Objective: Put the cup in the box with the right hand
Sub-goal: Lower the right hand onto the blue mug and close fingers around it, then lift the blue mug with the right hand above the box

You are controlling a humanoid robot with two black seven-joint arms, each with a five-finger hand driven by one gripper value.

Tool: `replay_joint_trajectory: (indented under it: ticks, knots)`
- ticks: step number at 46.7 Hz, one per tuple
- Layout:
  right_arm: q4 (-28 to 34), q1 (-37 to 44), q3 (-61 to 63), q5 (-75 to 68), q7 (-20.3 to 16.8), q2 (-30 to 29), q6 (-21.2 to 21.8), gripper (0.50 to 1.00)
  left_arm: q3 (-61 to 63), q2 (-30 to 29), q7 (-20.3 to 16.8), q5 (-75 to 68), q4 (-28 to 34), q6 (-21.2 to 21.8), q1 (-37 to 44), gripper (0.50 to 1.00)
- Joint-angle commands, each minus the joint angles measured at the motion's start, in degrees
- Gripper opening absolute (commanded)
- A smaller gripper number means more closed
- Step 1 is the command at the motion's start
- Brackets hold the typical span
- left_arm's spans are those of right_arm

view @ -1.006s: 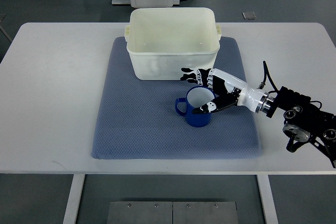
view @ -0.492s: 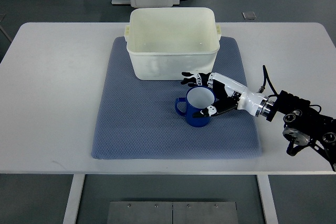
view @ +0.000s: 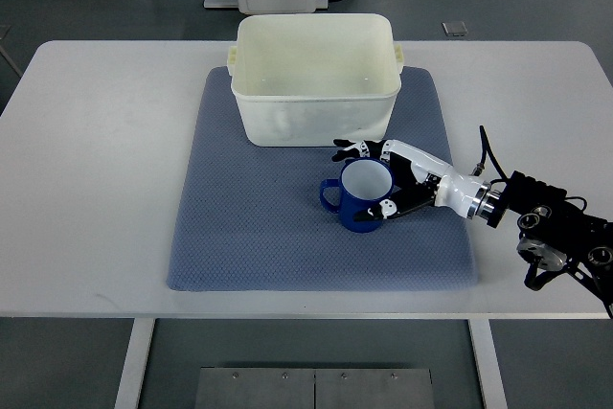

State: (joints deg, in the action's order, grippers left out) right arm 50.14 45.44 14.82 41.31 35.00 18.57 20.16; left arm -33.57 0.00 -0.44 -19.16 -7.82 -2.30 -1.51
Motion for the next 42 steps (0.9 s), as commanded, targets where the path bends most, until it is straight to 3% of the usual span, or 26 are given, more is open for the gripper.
replay_joint_trajectory:
  ticks: [1, 15, 20, 23, 28, 42]
  knots:
    - [-0.92, 0.00, -0.14, 0.00, 0.00, -0.29, -0.03, 0.998, 0.00, 0.00, 0.00, 0.00, 0.00, 0.01, -0.07, 1.000]
    - [-3.21, -0.61, -0.23, 0.00, 0.00, -1.17, -0.21, 0.985, 0.00, 0.00, 0.00, 0.00, 0.00, 0.01, 0.02, 1.000]
    - [-3.21, -0.70, -0.23, -0.09, 0.00, -1.17, -0.21, 0.904, 0.00, 0.00, 0.00, 0.00, 0.00, 0.01, 0.02, 1.000]
    - [-3.12, -0.79, -0.23, -0.09, 0.00, -1.17, -0.21, 0.799, 0.00, 0.00, 0.00, 0.00, 0.00, 0.01, 0.01, 1.000]
    - [-3.03, -0.79, -0.23, -0.09, 0.00, -1.08, -0.12, 0.504, 0.00, 0.00, 0.00, 0.00, 0.00, 0.01, 0.02, 1.000]
    - [-3.03, -0.61, 0.30, -0.88, 0.00, -1.79, 0.14, 0.500, 0.00, 0.00, 0.00, 0.00, 0.00, 0.01, 0.01, 1.000]
